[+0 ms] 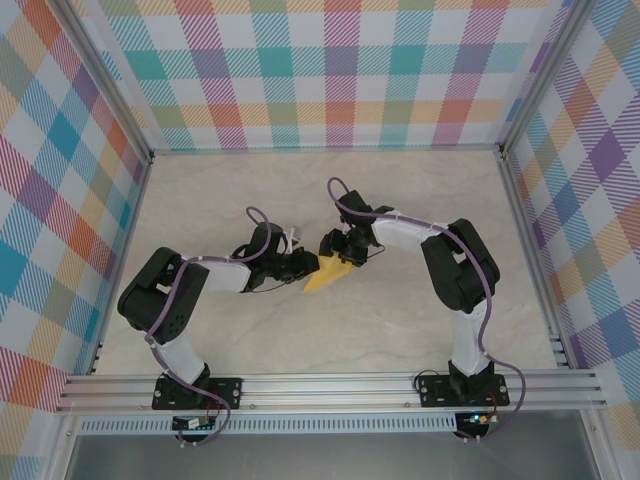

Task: Fold a paper plane with a square sheet of paper (pick it up from the middle)
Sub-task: Fourth fold the wing at the center of the table.

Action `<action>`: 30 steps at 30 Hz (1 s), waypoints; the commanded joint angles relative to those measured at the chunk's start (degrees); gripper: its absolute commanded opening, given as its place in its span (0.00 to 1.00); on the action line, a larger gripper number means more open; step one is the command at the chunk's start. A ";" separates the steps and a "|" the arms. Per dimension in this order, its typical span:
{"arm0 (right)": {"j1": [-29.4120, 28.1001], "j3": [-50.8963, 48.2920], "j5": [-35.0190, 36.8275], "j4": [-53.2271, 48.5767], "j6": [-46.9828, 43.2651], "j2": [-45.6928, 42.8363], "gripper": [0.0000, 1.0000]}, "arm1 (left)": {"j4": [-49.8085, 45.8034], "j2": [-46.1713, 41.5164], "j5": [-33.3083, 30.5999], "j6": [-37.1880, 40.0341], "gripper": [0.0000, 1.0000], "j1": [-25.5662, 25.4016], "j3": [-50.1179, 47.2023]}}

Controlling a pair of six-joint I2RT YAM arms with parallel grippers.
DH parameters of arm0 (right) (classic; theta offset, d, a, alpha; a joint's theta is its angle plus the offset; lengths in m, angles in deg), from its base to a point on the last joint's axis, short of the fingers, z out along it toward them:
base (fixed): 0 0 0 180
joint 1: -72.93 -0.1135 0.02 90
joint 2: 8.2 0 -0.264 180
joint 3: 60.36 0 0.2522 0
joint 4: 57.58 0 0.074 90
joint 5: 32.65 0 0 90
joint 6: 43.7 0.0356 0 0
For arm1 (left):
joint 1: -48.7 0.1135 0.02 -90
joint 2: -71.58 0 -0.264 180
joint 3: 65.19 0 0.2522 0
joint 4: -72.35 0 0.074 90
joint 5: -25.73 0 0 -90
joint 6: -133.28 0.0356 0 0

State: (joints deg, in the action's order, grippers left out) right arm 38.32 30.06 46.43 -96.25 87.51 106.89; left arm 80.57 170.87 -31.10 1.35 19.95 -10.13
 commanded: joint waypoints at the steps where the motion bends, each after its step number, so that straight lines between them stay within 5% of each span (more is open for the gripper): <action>1: -0.19 -0.87 0.28 -3.57 -2.11 4.33 0.64 | -1.93 1.10 1.51 1.78 0.15 -0.43 1.33; 30: -0.24 2.26 7.13 -11.11 0.45 7.75 0.57 | -8.66 2.96 -4.76 3.51 0.14 -0.47 3.52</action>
State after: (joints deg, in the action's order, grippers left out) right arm 38.04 34.22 49.21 -101.69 87.53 109.25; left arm 73.70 172.90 -34.99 3.89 19.95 -8.03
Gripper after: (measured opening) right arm 0.569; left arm 0.141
